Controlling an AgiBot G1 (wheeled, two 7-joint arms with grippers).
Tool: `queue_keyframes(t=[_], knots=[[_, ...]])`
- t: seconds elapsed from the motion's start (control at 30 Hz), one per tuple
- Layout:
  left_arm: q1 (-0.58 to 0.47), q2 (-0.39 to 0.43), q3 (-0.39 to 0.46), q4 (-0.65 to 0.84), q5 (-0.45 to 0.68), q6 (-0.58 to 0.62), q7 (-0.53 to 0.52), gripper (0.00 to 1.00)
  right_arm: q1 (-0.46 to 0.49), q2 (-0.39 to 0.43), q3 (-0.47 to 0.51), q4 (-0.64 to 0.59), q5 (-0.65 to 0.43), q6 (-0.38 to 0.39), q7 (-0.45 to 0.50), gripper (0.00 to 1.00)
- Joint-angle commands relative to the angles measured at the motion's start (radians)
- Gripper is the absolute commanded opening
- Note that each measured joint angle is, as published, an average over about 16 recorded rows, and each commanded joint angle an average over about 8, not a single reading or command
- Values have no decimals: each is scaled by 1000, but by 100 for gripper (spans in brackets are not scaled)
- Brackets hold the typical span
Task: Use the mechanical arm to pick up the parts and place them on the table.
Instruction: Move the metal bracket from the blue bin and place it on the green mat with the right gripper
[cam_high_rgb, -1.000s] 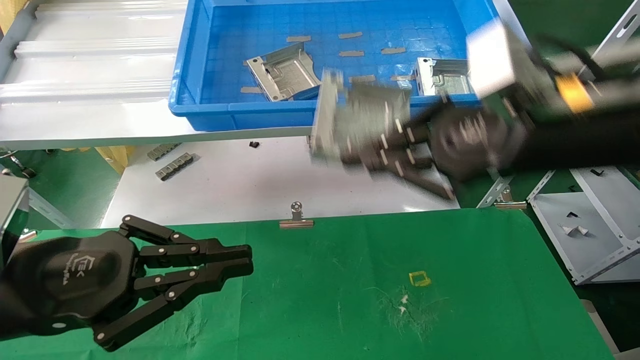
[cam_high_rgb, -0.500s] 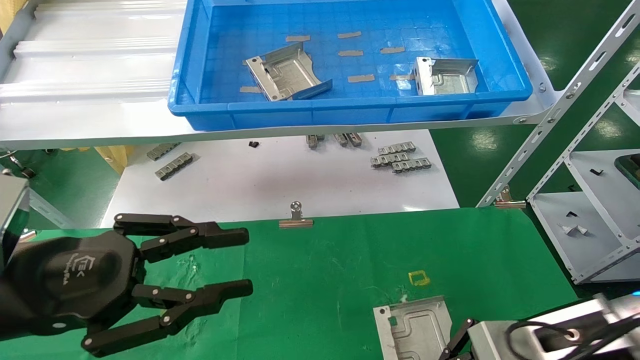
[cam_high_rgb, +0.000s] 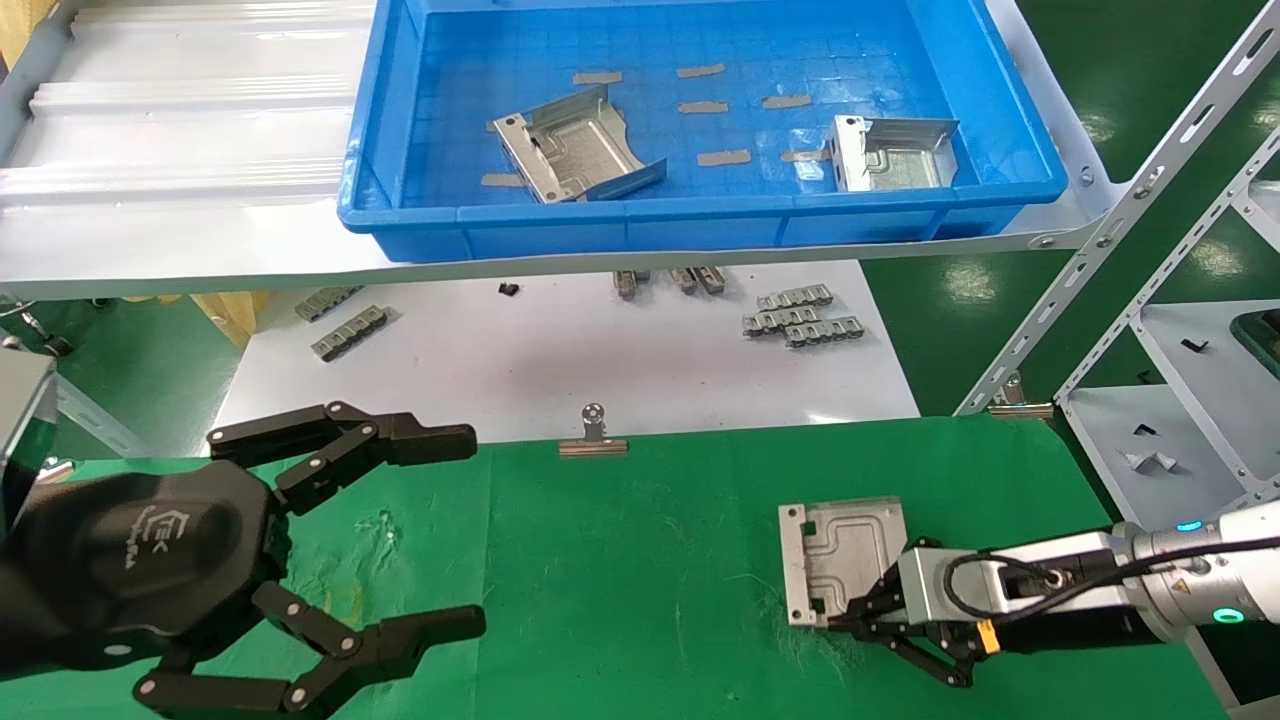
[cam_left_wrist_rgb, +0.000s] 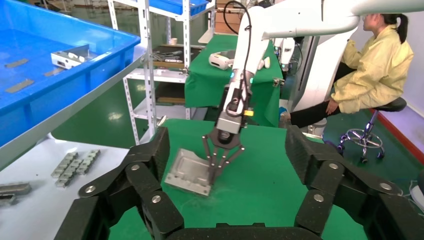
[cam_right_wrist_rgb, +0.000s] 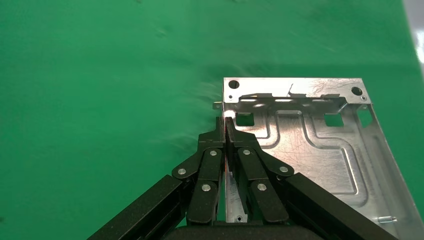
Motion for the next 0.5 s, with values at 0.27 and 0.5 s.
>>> queue_keyframes(t=[0.27,0.5], knots=[[0,0,0,0,0,0,0,100,40,-82,0,-220,-2,-61,-102,7],[0,0,0,0,0,0,0,100,54,-130,-4,-348,-12,-72,-178,89]])
